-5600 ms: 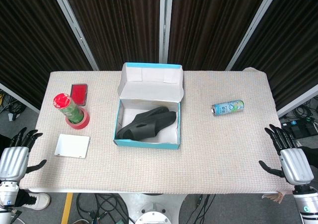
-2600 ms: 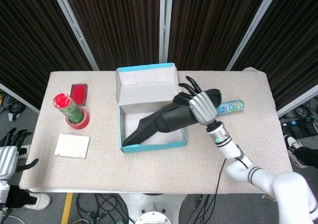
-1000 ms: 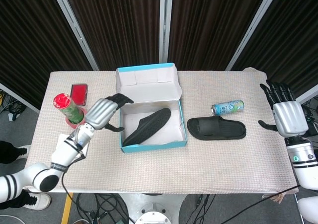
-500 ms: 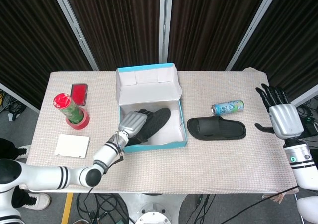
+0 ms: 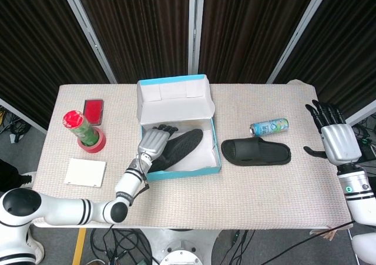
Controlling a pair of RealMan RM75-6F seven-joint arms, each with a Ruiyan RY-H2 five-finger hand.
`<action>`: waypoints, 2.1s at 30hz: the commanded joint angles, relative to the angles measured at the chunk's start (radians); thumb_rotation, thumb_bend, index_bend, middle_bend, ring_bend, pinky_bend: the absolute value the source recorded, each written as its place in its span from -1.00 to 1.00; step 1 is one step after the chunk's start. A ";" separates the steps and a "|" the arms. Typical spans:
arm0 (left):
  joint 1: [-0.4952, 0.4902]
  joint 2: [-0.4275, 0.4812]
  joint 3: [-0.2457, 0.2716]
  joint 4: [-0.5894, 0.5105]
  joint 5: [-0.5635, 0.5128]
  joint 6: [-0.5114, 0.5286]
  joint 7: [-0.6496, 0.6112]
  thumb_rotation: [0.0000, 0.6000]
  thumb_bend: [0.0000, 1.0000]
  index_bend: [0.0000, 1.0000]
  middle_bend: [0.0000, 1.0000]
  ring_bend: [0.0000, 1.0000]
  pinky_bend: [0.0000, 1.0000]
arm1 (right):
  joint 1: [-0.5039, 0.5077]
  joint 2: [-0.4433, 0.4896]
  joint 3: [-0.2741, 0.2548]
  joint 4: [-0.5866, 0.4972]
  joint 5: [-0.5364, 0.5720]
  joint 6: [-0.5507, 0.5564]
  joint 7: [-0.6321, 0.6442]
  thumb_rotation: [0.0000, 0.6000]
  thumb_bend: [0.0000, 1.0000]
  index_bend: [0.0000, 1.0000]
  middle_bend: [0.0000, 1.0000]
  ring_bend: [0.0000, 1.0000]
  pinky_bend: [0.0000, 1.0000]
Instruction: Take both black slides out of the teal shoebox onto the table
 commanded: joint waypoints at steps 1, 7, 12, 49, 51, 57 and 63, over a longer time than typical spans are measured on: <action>-0.005 0.000 0.011 0.002 -0.018 -0.009 0.032 1.00 -0.90 -0.69 -0.68 -0.71 -0.46 | -0.003 0.000 0.003 0.000 0.000 0.001 0.010 1.00 -1.00 -1.00 -1.00 -1.00 -1.00; -0.019 -0.047 0.016 0.067 -0.063 -0.042 0.058 1.00 -0.90 -0.67 -0.68 -0.71 -0.44 | -0.011 0.000 0.005 0.009 0.002 0.000 0.026 1.00 -1.00 -1.00 -1.00 -1.00 -1.00; -0.024 -0.069 0.024 0.104 -0.050 -0.066 0.063 1.00 -0.82 -0.43 -0.51 -0.56 -0.10 | -0.016 -0.003 0.011 0.015 0.003 0.006 0.036 1.00 -1.00 -1.00 -1.00 -1.00 -1.00; 0.306 0.190 -0.088 -0.061 0.686 0.197 -0.645 1.00 -0.12 0.23 0.34 0.35 0.78 | -0.046 0.021 0.043 -0.044 -0.015 0.061 0.039 1.00 -1.00 -1.00 -1.00 -1.00 -1.00; 0.346 0.233 -0.075 -0.083 0.696 0.227 -0.646 1.00 -0.12 0.22 0.34 0.35 0.78 | -0.047 0.021 0.042 -0.045 -0.019 0.062 0.041 1.00 -1.00 -1.00 -1.00 -1.00 -1.00; 0.491 0.341 0.035 -0.105 0.719 0.296 -0.614 1.00 -0.11 0.21 0.32 0.33 0.76 | -0.048 0.021 0.039 -0.043 -0.032 0.065 0.051 1.00 -1.00 -1.00 -1.00 -1.00 -1.00; 0.629 0.340 0.137 -0.051 0.782 0.399 -0.640 1.00 -0.11 0.21 0.31 0.32 0.76 | -0.055 0.020 0.036 -0.040 -0.041 0.073 0.060 1.00 -1.00 -1.00 -1.00 -1.00 -1.00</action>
